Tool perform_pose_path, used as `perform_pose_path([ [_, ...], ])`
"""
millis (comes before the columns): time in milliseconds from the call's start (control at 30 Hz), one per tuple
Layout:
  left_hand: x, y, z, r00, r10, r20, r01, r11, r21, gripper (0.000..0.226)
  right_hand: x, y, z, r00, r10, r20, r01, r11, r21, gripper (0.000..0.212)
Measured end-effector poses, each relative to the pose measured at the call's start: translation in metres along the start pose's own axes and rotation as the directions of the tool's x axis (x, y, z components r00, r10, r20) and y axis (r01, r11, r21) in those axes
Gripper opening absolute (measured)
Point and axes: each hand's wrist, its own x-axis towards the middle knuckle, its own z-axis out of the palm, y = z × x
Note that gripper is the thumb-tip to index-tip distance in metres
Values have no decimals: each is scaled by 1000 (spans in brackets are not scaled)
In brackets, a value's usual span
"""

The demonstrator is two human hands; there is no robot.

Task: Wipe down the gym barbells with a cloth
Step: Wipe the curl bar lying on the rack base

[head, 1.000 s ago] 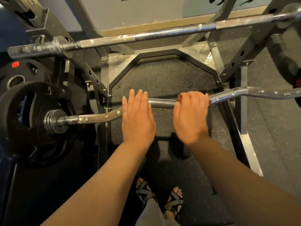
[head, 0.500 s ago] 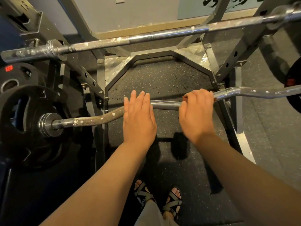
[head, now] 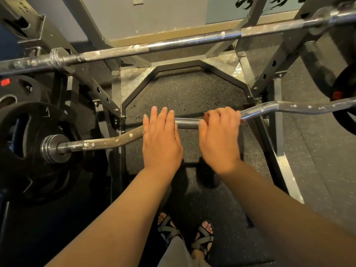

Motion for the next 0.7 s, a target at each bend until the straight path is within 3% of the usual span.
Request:
perform_pose_path([
  [100,-1,3,1,1000,20,17,-20,1000,-3,47,-2,-14,8,995,-102,-9,102,993,62,32],
  [200,0,2,2,998,58,20,-57,998,-18,46,4,14,-3,966,-250,68,254,966,-54,41],
  [300,0,0,5,998,64,2,-64,998,-20,45,5,25,-1,984,-161,70,172,969,-175,48],
  [433,0,0,9,998,56,-1,-56,998,-19,46,-8,1,17,999,-26,-31,26,1000,1,52],
  [600,-1,-1,7,997,76,-2,-76,997,-16,47,-21,-1,14,993,-119,18,119,993,8,57],
  [700,-1,-1,6,997,76,0,-76,997,-27,46,-1,26,-1,975,-203,93,215,964,-156,52],
])
